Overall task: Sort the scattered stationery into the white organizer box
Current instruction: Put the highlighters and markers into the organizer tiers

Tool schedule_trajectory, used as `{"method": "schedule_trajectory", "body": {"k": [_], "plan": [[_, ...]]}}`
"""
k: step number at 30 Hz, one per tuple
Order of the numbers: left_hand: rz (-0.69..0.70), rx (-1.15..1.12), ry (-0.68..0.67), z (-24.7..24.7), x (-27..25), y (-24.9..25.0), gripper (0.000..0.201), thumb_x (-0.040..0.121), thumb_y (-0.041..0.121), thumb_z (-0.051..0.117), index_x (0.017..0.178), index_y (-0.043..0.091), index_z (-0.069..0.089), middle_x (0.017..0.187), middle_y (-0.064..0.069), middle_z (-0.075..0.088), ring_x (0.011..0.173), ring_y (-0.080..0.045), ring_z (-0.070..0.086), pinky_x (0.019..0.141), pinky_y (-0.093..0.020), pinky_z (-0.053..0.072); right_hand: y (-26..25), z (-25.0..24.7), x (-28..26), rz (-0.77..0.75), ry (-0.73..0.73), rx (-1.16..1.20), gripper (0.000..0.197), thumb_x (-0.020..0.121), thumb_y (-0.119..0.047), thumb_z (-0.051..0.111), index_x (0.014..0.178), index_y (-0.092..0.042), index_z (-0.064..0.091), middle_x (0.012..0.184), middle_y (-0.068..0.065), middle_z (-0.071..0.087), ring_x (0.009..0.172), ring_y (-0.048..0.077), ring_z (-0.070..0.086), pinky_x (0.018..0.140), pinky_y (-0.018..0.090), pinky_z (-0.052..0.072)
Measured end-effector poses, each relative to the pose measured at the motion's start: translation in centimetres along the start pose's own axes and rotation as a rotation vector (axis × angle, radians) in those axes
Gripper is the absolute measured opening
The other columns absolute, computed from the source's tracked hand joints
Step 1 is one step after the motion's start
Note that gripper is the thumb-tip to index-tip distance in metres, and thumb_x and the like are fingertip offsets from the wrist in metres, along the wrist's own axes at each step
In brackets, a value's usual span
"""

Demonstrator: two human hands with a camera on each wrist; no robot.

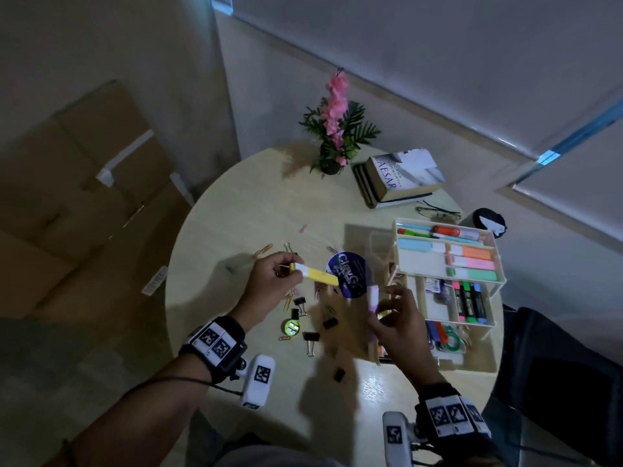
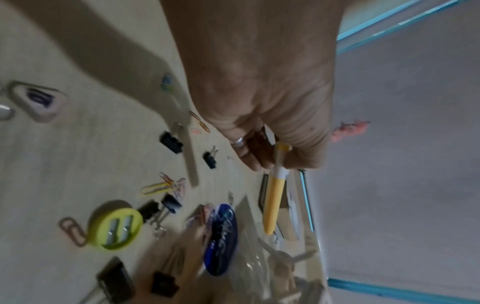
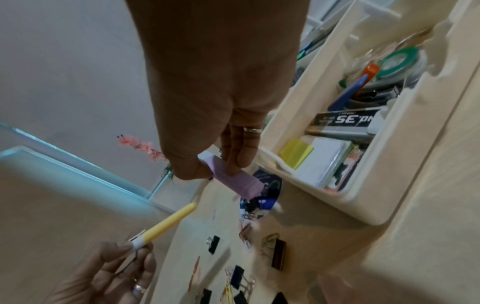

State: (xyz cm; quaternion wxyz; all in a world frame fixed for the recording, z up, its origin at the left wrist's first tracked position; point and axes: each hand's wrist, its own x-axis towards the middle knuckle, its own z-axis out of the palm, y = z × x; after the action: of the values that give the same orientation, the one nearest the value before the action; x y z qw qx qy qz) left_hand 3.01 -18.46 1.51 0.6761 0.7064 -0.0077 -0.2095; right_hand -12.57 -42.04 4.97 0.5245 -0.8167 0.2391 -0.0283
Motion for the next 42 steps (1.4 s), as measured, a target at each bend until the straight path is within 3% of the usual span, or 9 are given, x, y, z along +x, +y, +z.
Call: {"method": "schedule_trajectory", "body": {"k": [3, 6, 10, 14, 18, 26, 32, 36, 42], "plan": [[0.029, -0.074, -0.034, 2.4, -0.5, 2.3, 0.022, 0.085, 0.002, 0.075, 0.099, 0.019, 0.078, 0.084, -0.012, 0.064, 0.079, -0.026, 0.055, 0.076, -0.041, 0.048, -0.3, -2.4, -0.4, -0.031, -0.015, 0.02, 0.055, 0.091, -0.012, 0.079, 0.134, -0.032, 0.052, 0.091, 0.0, 0.071, 0.069, 0.022, 0.075, 0.061, 0.04, 0.063], [0.073, -0.12, -0.058, 5.1, -1.0, 4.9, 0.024, 0.089, 0.001, 0.07, 0.101, 0.019, 0.078, 0.082, -0.008, 0.069, 0.077, -0.023, 0.06, 0.078, -0.037, 0.052, -0.9, -5.0, -0.5, -0.084, -0.046, 0.037, 0.056, 0.093, -0.011, 0.075, 0.14, -0.034, 0.053, 0.086, 0.005, 0.071, 0.063, 0.023, 0.074, 0.054, 0.027, 0.056], [0.076, -0.145, -0.09, 9.0, -1.5, 7.4, 0.021, 0.096, 0.001, 0.065, 0.108, 0.015, 0.076, 0.082, -0.008, 0.067, 0.075, -0.021, 0.058, 0.069, -0.03, 0.051, -0.9, -7.7, -0.5, -0.116, -0.085, 0.115, 0.043, 0.093, -0.003, 0.073, 0.124, -0.029, 0.058, 0.087, 0.002, 0.074, 0.059, 0.022, 0.075, 0.051, 0.026, 0.054], [0.023, -0.245, -0.121, 12.2, -1.4, 8.4, 0.018, 0.104, 0.009, 0.06, 0.111, 0.016, 0.075, 0.105, -0.008, 0.069, 0.095, -0.024, 0.067, 0.08, -0.029, 0.056, 0.6, -9.3, -0.1, -0.133, -0.03, 0.154, 0.011, 0.095, -0.011, 0.069, 0.097, -0.018, 0.061, 0.076, 0.008, 0.072, 0.059, 0.018, 0.068, 0.052, 0.028, 0.051], [0.027, -0.262, -0.163, 15.5, -1.2, 9.5, 0.02, 0.108, 0.011, 0.053, 0.118, 0.013, 0.07, 0.11, -0.012, 0.068, 0.101, -0.028, 0.071, 0.084, -0.029, 0.057, 2.2, -10.9, -0.2, -0.123, 0.005, 0.186, 0.015, 0.101, -0.023, 0.07, 0.09, -0.015, 0.062, 0.075, 0.003, 0.076, 0.054, 0.02, 0.066, 0.051, 0.03, 0.05], [0.013, -0.201, -0.019, 21.2, 0.7, 10.7, 0.017, 0.101, 0.006, 0.065, 0.117, 0.011, 0.065, 0.109, -0.007, 0.075, 0.086, -0.016, 0.071, 0.086, -0.039, 0.059, 5.7, -14.8, 0.4, -0.069, 0.026, 0.265, 0.01, 0.094, -0.028, 0.078, 0.094, -0.022, 0.071, 0.079, 0.005, 0.074, 0.066, 0.016, 0.067, 0.058, 0.032, 0.051], [-0.154, -0.48, 0.093, 25.2, 2.7, 11.3, 0.016, 0.105, 0.003, 0.049, 0.121, 0.006, 0.053, 0.108, -0.019, 0.069, 0.095, -0.032, 0.072, 0.088, -0.047, 0.06, 6.5, -17.5, 0.8, 0.0, 0.078, 0.377, 0.013, 0.091, -0.031, 0.081, 0.096, -0.02, 0.075, 0.075, 0.014, 0.074, 0.059, 0.03, 0.064, 0.053, 0.042, 0.051], [-0.222, -0.168, 0.105, 27.8, 3.6, 11.7, 0.027, 0.107, 0.011, 0.052, 0.124, -0.01, 0.058, 0.091, -0.013, 0.068, 0.066, -0.017, 0.06, 0.052, -0.026, 0.051, 7.3, -19.1, 1.0, -0.021, 0.118, 0.426, 0.013, 0.102, -0.03, 0.067, 0.104, -0.019, 0.071, 0.086, 0.013, 0.075, 0.074, 0.022, 0.068, 0.068, 0.042, 0.054], [-0.065, 0.501, -0.151, 28.7, 4.5, 11.3, 0.044, 0.088, 0.001, 0.076, 0.127, 0.007, 0.059, 0.122, -0.008, 0.065, 0.102, -0.019, 0.064, 0.078, -0.028, 0.053, 8.4, -20.7, 2.4, -0.006, 0.133, 0.422, 0.012, 0.105, -0.03, 0.062, 0.112, -0.023, 0.068, 0.101, 0.002, 0.075, 0.091, 0.021, 0.072, 0.076, 0.04, 0.06]]}}
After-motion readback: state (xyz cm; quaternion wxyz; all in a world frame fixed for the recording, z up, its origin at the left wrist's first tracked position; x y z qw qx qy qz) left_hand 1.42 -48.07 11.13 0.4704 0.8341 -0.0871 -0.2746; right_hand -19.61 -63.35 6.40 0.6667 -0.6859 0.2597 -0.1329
